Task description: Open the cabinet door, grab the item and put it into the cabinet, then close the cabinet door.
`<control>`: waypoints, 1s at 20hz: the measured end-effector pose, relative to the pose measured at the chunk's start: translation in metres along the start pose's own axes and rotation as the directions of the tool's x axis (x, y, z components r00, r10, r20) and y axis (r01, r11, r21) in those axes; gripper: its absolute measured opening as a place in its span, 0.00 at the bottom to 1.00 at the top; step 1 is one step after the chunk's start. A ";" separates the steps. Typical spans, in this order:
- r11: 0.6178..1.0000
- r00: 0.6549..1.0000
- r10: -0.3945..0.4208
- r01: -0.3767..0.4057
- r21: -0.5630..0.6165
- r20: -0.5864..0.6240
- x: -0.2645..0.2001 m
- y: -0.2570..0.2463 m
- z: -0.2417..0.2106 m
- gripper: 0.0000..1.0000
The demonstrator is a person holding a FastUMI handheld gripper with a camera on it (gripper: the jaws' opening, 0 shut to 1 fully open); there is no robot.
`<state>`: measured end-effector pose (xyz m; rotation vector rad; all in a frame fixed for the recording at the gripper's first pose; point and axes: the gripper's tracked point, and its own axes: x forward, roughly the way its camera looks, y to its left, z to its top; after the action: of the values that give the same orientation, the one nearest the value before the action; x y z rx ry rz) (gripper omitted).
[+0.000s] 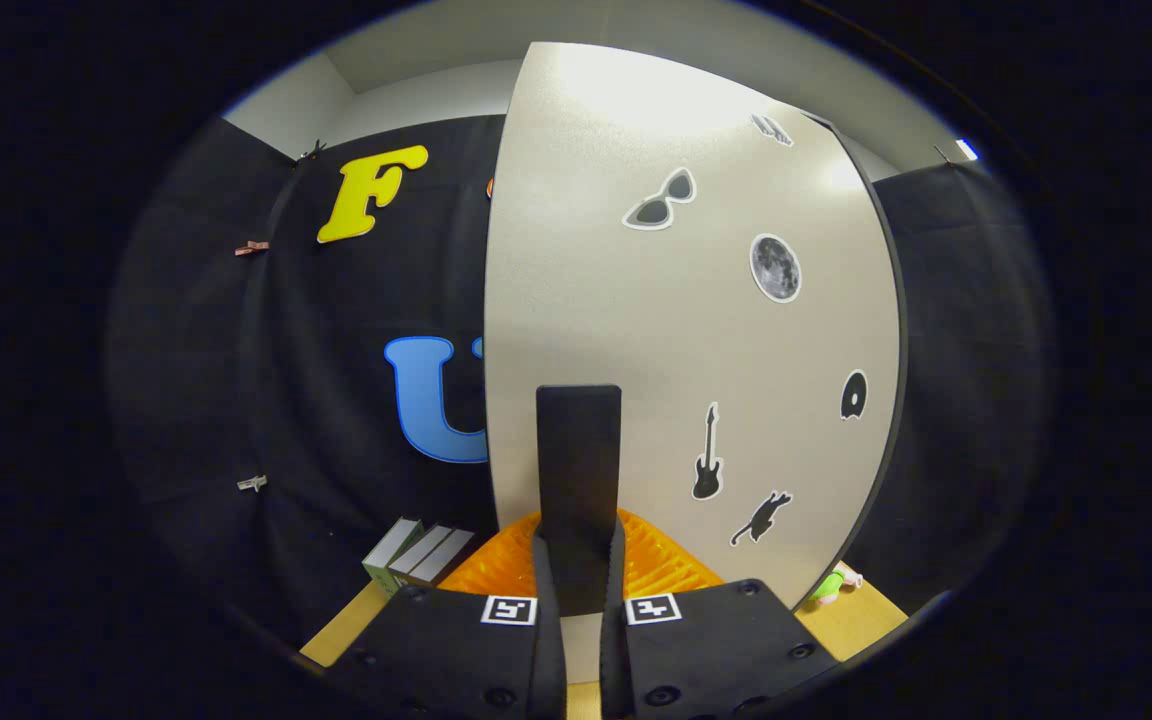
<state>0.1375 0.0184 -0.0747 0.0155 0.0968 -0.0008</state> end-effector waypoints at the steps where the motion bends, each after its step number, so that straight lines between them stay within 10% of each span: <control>1: 1.000 1.000 0.003 -0.003 0.005 0.002 -0.007 0.000 0.003 0.17; 12: 0.999 0.999 -0.034 0.034 0.001 -0.002 -0.028 -0.019 0.003 0.17; 20: 0.995 0.995 0.096 -0.096 0.014 -0.004 -0.045 -0.032 0.003 0.17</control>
<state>0.0927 -0.0140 -0.0682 0.0340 0.1005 0.0950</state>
